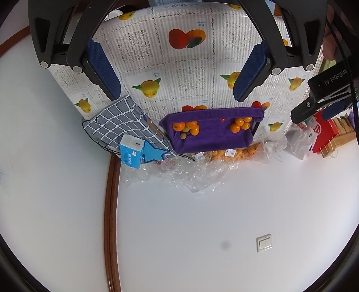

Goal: Organize fruits

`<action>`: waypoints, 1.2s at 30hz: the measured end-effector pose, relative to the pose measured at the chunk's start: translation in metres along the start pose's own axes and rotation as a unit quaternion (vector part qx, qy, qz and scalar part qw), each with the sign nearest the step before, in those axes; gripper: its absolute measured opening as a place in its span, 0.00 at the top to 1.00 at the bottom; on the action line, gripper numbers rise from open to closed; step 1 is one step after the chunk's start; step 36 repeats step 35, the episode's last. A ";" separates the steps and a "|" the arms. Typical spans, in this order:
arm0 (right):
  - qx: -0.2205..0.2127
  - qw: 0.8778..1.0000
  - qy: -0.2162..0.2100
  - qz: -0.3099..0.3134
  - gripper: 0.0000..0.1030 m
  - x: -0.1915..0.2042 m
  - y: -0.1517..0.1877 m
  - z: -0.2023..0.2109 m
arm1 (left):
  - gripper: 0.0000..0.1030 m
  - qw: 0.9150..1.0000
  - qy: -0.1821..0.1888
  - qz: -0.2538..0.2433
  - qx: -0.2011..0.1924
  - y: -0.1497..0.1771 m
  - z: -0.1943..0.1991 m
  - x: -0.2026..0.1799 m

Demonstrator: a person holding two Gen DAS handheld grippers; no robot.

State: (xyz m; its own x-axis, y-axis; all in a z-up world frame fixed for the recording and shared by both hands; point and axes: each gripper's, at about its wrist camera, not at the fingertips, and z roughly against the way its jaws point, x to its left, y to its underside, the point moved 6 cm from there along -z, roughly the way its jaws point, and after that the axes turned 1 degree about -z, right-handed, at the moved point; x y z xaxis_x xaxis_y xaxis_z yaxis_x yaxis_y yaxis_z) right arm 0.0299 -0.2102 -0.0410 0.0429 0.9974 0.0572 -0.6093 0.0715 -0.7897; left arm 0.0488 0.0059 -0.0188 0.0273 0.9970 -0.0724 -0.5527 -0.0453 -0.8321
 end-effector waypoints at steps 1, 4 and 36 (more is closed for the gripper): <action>0.000 1.000 -0.001 -0.001 0.03 0.000 0.000 0.000 | 0.01 1.000 -0.002 -0.002 0.000 0.000 0.000 0.000; -0.002 1.000 -0.002 -0.003 0.03 0.000 -0.001 0.002 | 0.01 1.000 -0.002 -0.003 -0.002 0.000 0.001 -0.001; -0.001 1.000 -0.004 0.001 0.03 0.002 -0.003 0.003 | 0.01 1.000 -0.009 -0.005 -0.002 -0.002 0.007 0.000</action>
